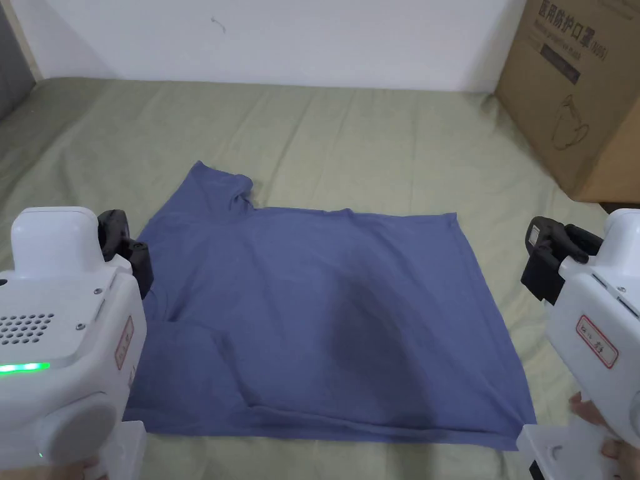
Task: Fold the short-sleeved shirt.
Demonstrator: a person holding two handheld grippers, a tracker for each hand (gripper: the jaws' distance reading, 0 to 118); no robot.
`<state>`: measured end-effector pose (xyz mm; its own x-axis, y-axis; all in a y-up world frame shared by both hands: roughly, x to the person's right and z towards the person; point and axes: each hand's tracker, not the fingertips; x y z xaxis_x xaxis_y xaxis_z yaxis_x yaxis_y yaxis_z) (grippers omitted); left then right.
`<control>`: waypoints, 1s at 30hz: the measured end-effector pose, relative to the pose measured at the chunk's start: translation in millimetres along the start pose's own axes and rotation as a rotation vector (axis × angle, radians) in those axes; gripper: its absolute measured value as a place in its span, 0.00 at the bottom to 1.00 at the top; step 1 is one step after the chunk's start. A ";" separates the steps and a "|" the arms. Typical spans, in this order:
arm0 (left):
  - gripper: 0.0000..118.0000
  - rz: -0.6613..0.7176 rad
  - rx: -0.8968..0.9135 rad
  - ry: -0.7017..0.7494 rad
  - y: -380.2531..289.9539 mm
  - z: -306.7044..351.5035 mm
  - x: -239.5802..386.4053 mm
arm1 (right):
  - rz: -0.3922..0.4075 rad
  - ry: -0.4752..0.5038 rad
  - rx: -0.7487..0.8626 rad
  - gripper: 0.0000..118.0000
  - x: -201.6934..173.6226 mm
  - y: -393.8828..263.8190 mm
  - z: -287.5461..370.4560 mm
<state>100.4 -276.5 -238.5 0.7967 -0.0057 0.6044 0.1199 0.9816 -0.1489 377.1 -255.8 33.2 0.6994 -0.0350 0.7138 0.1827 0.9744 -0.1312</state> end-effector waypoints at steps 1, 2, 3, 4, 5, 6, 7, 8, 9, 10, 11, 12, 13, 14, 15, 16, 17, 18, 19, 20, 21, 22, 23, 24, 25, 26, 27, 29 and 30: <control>0.00 0.009 0.005 -0.002 0.3 0.5 0.2 | -0.015 0.011 0.003 0.00 0.2 0.8 0.6; 0.00 0.027 0.002 -0.025 0.8 0.8 -1.3 | -0.026 0.024 0.000 0.00 -0.2 1.4 0.4; 0.00 0.045 -0.007 -0.037 1.0 0.5 -3.1 | -0.028 0.021 -0.004 0.00 -0.6 1.9 0.2; 0.00 0.049 -0.012 -0.042 1.2 0.0 -3.8 | -0.027 0.018 -0.004 0.00 -1.3 2.0 0.2; 0.00 0.047 -0.020 -0.046 1.7 -2.2 -3.0 | -0.025 0.019 -0.005 0.00 -2.0 2.0 0.2; 0.00 0.044 -0.026 -0.047 1.9 -3.2 -3.7 | -0.022 0.021 -0.010 0.00 -2.0 1.9 -0.8; 0.00 0.039 -0.032 -0.045 2.2 -3.6 -5.9 | -0.021 0.026 -0.013 0.00 -2.3 1.5 -1.0; 0.00 0.033 -0.042 -0.040 3.5 -3.7 -9.1 | -0.018 0.029 -0.016 0.00 -2.6 1.0 -1.0; 0.00 0.024 -0.069 -0.038 5.9 -4.3 -11.0 | -0.014 0.031 -0.019 0.00 -2.8 0.3 -0.9; 0.00 0.016 -0.127 -0.047 8.4 -7.4 -16.1 | -0.008 0.032 -0.023 0.00 -4.4 -0.1 -0.6; 0.00 0.021 -0.200 -0.055 10.4 -12.4 -22.1 | -0.006 0.033 -0.027 0.00 -4.5 -1.2 -0.8; 0.00 0.032 -0.245 -0.059 10.5 -15.6 -27.9 | -0.007 0.034 -0.033 0.00 -4.0 -2.4 -1.2; 0.02 0.053 -0.294 -0.067 9.3 -19.0 -35.2 | -0.012 0.038 -0.040 0.00 -2.9 -4.0 -1.9; 0.12 0.070 -0.351 -0.053 6.8 -22.3 -42.5 | -0.015 0.037 -0.045 0.00 -3.4 -5.0 -1.8; 0.43 0.085 -0.403 -0.056 4.1 -25.7 -49.4 | -0.015 0.034 -0.049 0.00 -3.2 -6.4 -2.0; 0.72 0.088 -0.465 -0.058 -0.9 -30.4 -57.4 | -0.014 0.031 -0.052 0.00 -2.2 -8.4 -2.4; 0.94 0.075 -0.525 -0.046 -9.2 -34.0 -62.9 | -0.014 0.027 -0.057 0.00 -1.0 -10.4 -3.0; 0.99 0.066 -0.569 -0.034 -17.0 -37.2 -67.2 | -0.014 0.025 -0.064 0.00 -0.8 -11.5 -3.2; 0.99 0.048 -0.591 -0.013 -23.6 -35.6 -73.4 | -0.017 0.023 -0.072 0.00 0.4 -13.4 -3.8; 0.99 0.043 -0.649 -0.002 -30.3 -37.6 -76.4 | -0.022 0.020 -0.078 0.00 1.9 -15.3 -4.2; 0.99 0.049 -0.700 0.005 -38.9 -36.8 -76.7 | -0.028 0.018 -0.085 0.00 3.4 -16.9 -4.8; 0.99 0.064 -0.746 0.012 -48.8 -36.0 -77.5 | -0.034 0.016 -0.093 0.00 4.9 -18.5 -5.5; 0.99 0.076 -0.775 0.013 -57.0 -35.2 -79.3 | -0.038 0.011 -0.102 0.00 6.2 -20.1 -6.3; 0.99 0.087 -0.803 0.010 -64.2 -35.1 -80.6 | -0.039 0.007 -0.110 0.00 7.3 -21.7 -7.0; 0.99 0.101 -0.836 0.017 -77.0 -42.8 -88.5 | -0.041 0.001 -0.117 0.00 8.6 -23.8 -7.6; 0.98 0.105 -0.858 0.030 -85.6 -44.7 -90.1 | -0.041 -0.003 -0.125 0.00 9.6 -25.4 -7.8; 0.95 0.098 -0.882 0.029 -92.0 -46.1 -90.3 | -0.041 -0.007 -0.133 0.00 10.4 -26.9 -8.0; 0.76 0.069 -0.914 0.032 -103.8 -47.3 -86.7 | -0.044 -0.016 -0.151 0.00 12.9 -31.4 -8.4; 0.50 0.057 -0.920 0.036 -106.8 -47.5 -84.9 | -0.045 -0.020 -0.156 0.00 13.5 -32.5 -8.2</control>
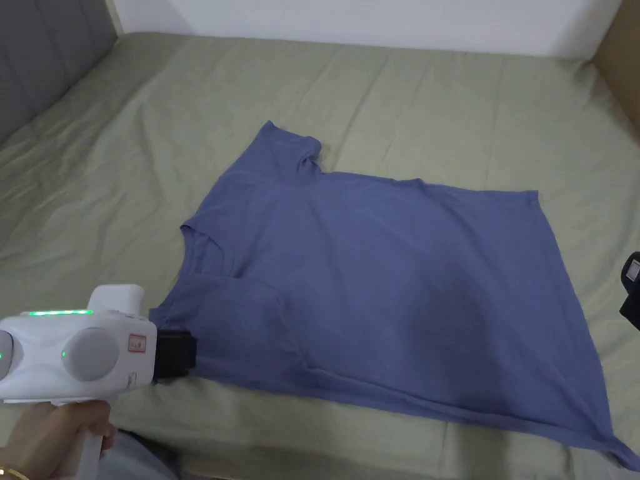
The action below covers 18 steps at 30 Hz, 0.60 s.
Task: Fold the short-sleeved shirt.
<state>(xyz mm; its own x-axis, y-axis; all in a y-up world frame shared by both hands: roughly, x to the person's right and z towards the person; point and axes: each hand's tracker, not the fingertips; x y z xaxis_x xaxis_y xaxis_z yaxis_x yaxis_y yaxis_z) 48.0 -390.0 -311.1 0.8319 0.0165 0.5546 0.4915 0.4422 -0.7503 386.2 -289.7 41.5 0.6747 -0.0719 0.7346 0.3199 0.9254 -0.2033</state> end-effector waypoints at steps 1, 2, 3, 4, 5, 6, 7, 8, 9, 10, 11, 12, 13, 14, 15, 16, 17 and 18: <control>0.25 -0.018 -0.013 0.017 -1.8 -4.2 1.2 | -0.001 -0.007 -0.007 0.00 1.2 -1.8 -0.2; 0.12 -0.030 -0.027 0.023 -3.3 -8.0 2.2 | -0.001 -0.013 -0.014 0.00 2.4 -3.3 -0.4; 0.07 -0.036 -0.040 0.024 -3.5 -11.6 2.1 | -0.001 -0.019 -0.021 0.00 3.6 -4.6 -0.6; 0.07 -0.024 -0.050 0.006 -4.5 -14.7 0.5 | -0.004 -0.026 -0.026 0.00 5.8 -6.1 -0.7; 0.04 0.009 -0.046 -0.041 -6.7 -14.5 0.3 | -0.008 -0.034 -0.032 0.00 7.9 -7.6 -0.6; 0.04 0.015 -0.039 -0.044 -7.1 -12.6 1.1 | -0.011 -0.040 -0.041 0.00 9.8 -8.6 -0.6; 0.03 0.014 -0.009 -0.036 -8.9 -9.4 1.5 | -0.012 -0.043 -0.055 0.00 12.8 -9.7 -0.3; 0.03 0.008 0.030 -0.036 -9.5 -5.4 0.9 | -0.009 -0.047 -0.070 0.00 16.0 -10.9 0.2; 0.03 0.008 0.057 -0.034 -9.2 -1.2 -0.3 | 0.000 -0.055 -0.098 0.00 19.0 -12.1 0.1; 0.03 0.021 0.090 -0.045 -9.1 3.9 -2.4 | 0.013 -0.055 -0.146 0.00 23.4 -13.5 -0.7; 0.03 0.040 0.111 -0.051 -10.8 12.2 1.5 | 0.011 -0.043 -0.180 0.00 28.8 -14.6 -1.5; 0.03 0.058 0.136 -0.063 -11.5 16.8 1.0 | 0.011 -0.036 -0.230 0.00 34.1 -15.8 -2.6; 0.03 0.076 0.166 -0.073 -12.2 22.0 -0.3 | 0.012 -0.039 -0.297 0.01 41.1 -18.2 -5.3; 0.03 0.090 0.175 -0.078 -12.4 25.8 -0.8 | 0.011 -0.040 -0.343 0.06 47.4 -21.5 -7.4; 0.03 0.091 0.179 -0.085 -10.1 27.9 -1.4 | 0.012 -0.036 -0.382 0.21 53.0 -25.2 -9.2; 0.03 0.094 0.185 -0.092 -9.2 30.4 -1.2 | 0.011 -0.036 -0.441 0.35 59.7 -30.5 -11.5; 0.03 0.095 0.187 -0.089 -8.8 32.2 0.1 | 0.008 -0.041 -0.494 0.51 65.6 -36.6 -14.4; 0.03 0.096 0.189 -0.091 -8.8 33.7 1.1 | 0.001 -0.039 -0.535 0.77 70.1 -42.1 -16.6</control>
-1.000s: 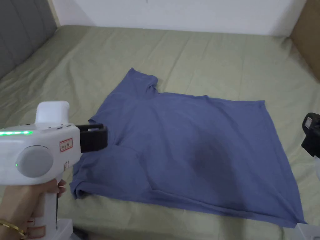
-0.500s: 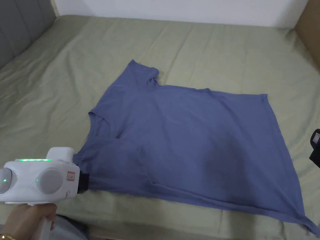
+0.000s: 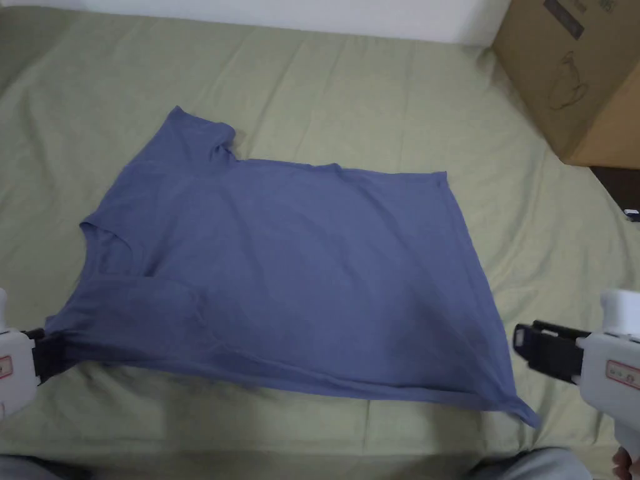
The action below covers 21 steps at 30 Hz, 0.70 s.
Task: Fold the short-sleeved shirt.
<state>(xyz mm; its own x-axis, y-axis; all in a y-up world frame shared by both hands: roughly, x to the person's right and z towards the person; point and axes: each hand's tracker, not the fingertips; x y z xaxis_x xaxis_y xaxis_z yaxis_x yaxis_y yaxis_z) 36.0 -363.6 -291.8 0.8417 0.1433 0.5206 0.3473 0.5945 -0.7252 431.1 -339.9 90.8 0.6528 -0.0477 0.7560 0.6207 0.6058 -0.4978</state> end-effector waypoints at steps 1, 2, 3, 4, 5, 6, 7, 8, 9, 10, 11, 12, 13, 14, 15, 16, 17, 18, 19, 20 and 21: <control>0.03 -0.001 0.002 -0.003 1.7 -0.5 -0.3 | -0.006 0.006 -0.049 0.89 4.6 -5.2 -6.7; 0.03 -0.004 0.004 -0.004 2.0 -0.6 0.4 | -0.006 0.010 -0.089 0.94 8.2 -11.0 -12.7; 0.03 -0.007 0.002 -0.002 2.2 -0.7 1.3 | 0.001 0.014 -0.116 0.94 10.1 -15.9 -16.7; 0.03 -0.009 -0.001 0.002 2.2 -1.0 2.1 | 0.020 0.019 -0.144 0.94 11.9 -21.3 -21.8; 0.03 -0.009 -0.002 0.004 2.2 -2.5 0.3 | 0.036 0.011 -0.172 0.94 12.9 -26.5 -28.0; 0.03 -0.007 -0.003 0.004 2.1 -3.0 0.0 | 0.054 0.000 -0.200 0.94 12.2 -30.9 -33.4; 0.03 -0.004 -0.006 0.005 2.1 -3.6 0.2 | 0.075 -0.021 -0.228 0.94 11.2 -35.7 -41.1; 0.03 -0.003 -0.008 0.006 2.0 -3.9 0.5 | 0.091 -0.038 -0.246 0.93 10.1 -39.6 -47.8; 0.03 -0.002 -0.009 0.007 1.4 -4.7 -0.9 | 0.103 -0.045 -0.260 0.88 9.1 -42.6 -53.7; 0.03 -0.002 -0.010 0.008 1.2 -4.9 -1.1 | 0.103 -0.047 -0.262 0.80 7.9 -44.8 -60.0; 0.03 -0.002 -0.010 0.008 1.3 -4.9 -0.8 | 0.104 -0.046 -0.272 0.64 7.3 -46.2 -65.1; 0.03 -0.002 -0.011 0.010 1.6 -5.0 -0.5 | 0.104 -0.048 -0.278 0.40 6.9 -46.6 -69.0; 0.03 -0.001 -0.013 0.011 1.5 -5.1 -0.7 | 0.100 -0.048 -0.286 0.27 6.9 -46.6 -72.7; 0.03 0.000 -0.014 0.011 1.7 -5.3 -0.7 | 0.089 -0.037 -0.296 0.21 9.9 -46.3 -76.5; 0.03 0.004 -0.014 0.010 2.0 -5.6 -0.5 | 0.063 -0.005 -0.309 0.18 10.7 -45.8 -78.2; 0.03 0.010 -0.013 0.010 2.4 -6.0 -0.3 | 0.047 0.019 -0.320 0.18 10.9 -44.4 -78.8; 0.03 0.014 -0.014 0.010 2.4 -6.1 -0.7 | 0.054 0.012 -0.314 0.12 10.7 -42.6 -77.9; 0.03 0.017 -0.016 0.011 3.1 -5.9 -0.8 | 0.056 0.021 -0.310 0.07 12.7 -39.6 -76.1; 0.03 0.019 -0.016 0.010 4.6 -4.9 -1.4 | 0.055 0.028 -0.306 0.06 13.8 -34.8 -71.7; 0.03 0.026 -0.013 0.007 7.0 -3.3 -2.7 | 0.048 0.039 -0.304 0.06 15.3 -28.7 -66.0; 0.03 0.037 -0.013 0.001 10.0 -1.7 -4.8 | 0.037 0.067 -0.281 0.06 17.5 -21.5 -58.0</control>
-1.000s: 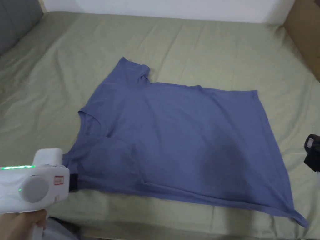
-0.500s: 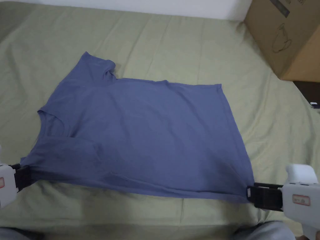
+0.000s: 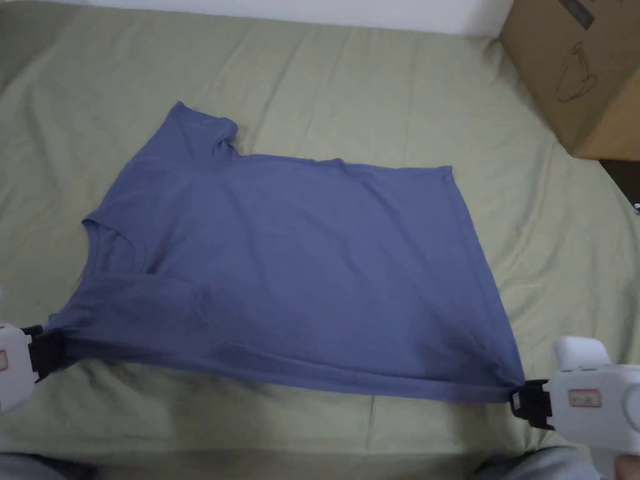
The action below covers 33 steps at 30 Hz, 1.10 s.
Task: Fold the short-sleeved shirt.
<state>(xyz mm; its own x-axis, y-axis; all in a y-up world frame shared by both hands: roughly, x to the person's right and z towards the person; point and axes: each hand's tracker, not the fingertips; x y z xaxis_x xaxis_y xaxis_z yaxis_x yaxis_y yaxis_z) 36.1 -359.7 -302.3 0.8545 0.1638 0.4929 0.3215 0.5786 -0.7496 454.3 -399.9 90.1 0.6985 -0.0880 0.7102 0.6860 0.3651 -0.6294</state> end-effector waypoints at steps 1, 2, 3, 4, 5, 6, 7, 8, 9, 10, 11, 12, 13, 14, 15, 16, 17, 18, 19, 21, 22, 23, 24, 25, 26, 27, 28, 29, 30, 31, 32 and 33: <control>0.03 0.021 0.008 -0.015 3.8 2.3 -2.1 | 0.007 0.015 0.026 0.06 -3.1 4.3 11.9; 0.03 0.044 0.022 -0.034 8.8 4.5 -4.0 | 0.012 0.009 0.045 0.06 -3.3 11.0 21.8; 0.03 0.063 0.032 -0.046 14.0 5.8 -5.3 | 0.012 0.008 0.060 0.06 -2.6 18.5 29.4; 0.03 0.078 0.046 -0.058 21.1 7.2 -6.5 | 0.007 0.019 0.083 0.06 -1.7 28.8 37.9; 0.03 0.082 0.063 -0.060 27.9 7.2 -6.6 | -0.003 0.028 0.097 0.06 -3.9 39.8 45.5; 0.03 0.083 0.080 -0.049 34.8 5.9 -5.6 | -0.015 0.039 0.111 0.06 -4.5 51.2 50.2; 0.03 0.086 0.092 -0.040 41.8 3.6 -4.5 | -0.025 0.046 0.132 0.06 -5.8 62.2 53.2; 0.03 0.091 0.100 -0.039 49.2 0.0 -3.2 | -0.028 0.050 0.145 0.06 -7.9 74.1 54.1; 0.03 0.101 0.110 -0.043 55.7 -3.4 -2.3 | -0.025 0.045 0.145 0.06 -10.8 85.8 52.4; 0.03 0.117 0.122 -0.050 63.9 -9.2 -1.6 | -0.019 0.030 0.152 0.06 -14.9 98.9 48.6; 0.03 0.137 0.129 -0.060 71.9 -16.8 -1.0 | -0.007 0.008 0.157 0.06 -18.3 110.3 42.5; 0.03 0.147 0.127 -0.063 78.4 -24.0 0.1 | -0.001 -0.007 0.156 0.06 -21.0 120.3 35.8; 0.03 0.156 0.124 -0.059 86.5 -34.7 2.0 | -0.003 -0.020 0.149 0.06 -23.4 133.2 25.3; 0.03 0.163 0.122 -0.045 93.6 -45.5 3.8 | -0.007 -0.034 0.141 0.06 -25.2 143.7 14.4; 0.03 0.169 0.120 -0.018 99.4 -54.7 5.5 | -0.009 -0.052 0.133 0.06 -26.8 152.1 4.4; 0.03 0.163 0.129 0.036 106.5 -65.4 6.9 | -0.011 -0.104 0.116 0.06 -28.4 161.7 -8.6; 0.03 0.160 0.128 0.045 113.1 -75.3 7.3 | -0.013 -0.111 0.110 0.06 -30.2 170.6 -20.7; 0.03 0.168 0.127 0.052 118.2 -82.4 6.9 | -0.016 -0.109 0.103 0.06 -30.7 177.1 -30.8; 0.03 0.186 0.123 0.060 123.7 -90.0 6.3 | -0.041 -0.118 0.081 0.06 -31.4 184.2 -42.2; 0.03 0.208 0.115 0.057 129.6 -102.5 6.9 | -0.068 -0.105 0.067 0.06 -33.9 194.7 -59.5; 0.03 0.204 0.106 0.057 132.1 -110.1 9.5 | -0.069 -0.108 0.055 0.06 -35.8 200.1 -69.3; 0.03 0.190 0.092 0.068 133.7 -117.7 13.3 | -0.069 -0.118 0.039 0.06 -37.4 203.8 -77.8; 0.03 0.166 0.072 0.086 134.9 -123.8 15.4 | -0.068 -0.129 0.022 0.06 -38.2 206.9 -85.5; 0.03 0.151 0.059 0.092 135.8 -129.7 18.1 | -0.072 -0.138 0.007 0.06 -36.9 210.0 -92.3; 0.03 0.145 0.053 0.085 136.5 -133.6 20.1 | -0.082 -0.142 -0.002 0.06 -36.5 211.3 -96.2; 0.03 0.146 0.050 0.082 136.6 -134.8 21.6 | -0.092 -0.148 -0.012 0.10 -36.3 212.1 -98.2; 0.03 0.143 0.050 0.080 136.1 -134.7 23.5 | -0.103 -0.150 -0.014 0.21 -35.5 211.6 -97.2; 0.07 0.136 0.056 0.082 135.4 -132.7 25.1 | -0.103 -0.149 -0.013 0.42 -34.4 210.8 -95.0; 0.28 0.127 0.065 0.073 135.1 -129.8 25.8 | -0.101 -0.147 -0.012 0.79 -32.6 209.6 -93.0; 0.55 0.116 0.066 0.066 135.4 -126.3 27.0 | -0.099 -0.151 -0.005 0.94 -31.8 206.7 -87.2; 0.82 0.102 0.068 0.066 135.0 -121.8 27.5 | -0.092 -0.162 0.043 0.97 -31.2 204.2 -77.4; 0.98 0.088 0.082 0.066 133.0 -115.2 28.9 | -0.083 -0.165 0.071 0.95 -30.0 203.7 -68.5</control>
<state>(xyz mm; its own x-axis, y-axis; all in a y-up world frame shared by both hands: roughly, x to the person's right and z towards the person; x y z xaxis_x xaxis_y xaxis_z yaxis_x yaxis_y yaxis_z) 150.6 -370.0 -438.7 0.9038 0.1659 0.3946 0.2117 0.6281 -0.7488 587.0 -386.4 -81.1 0.5931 0.0301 0.8046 0.7199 0.4276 -0.5467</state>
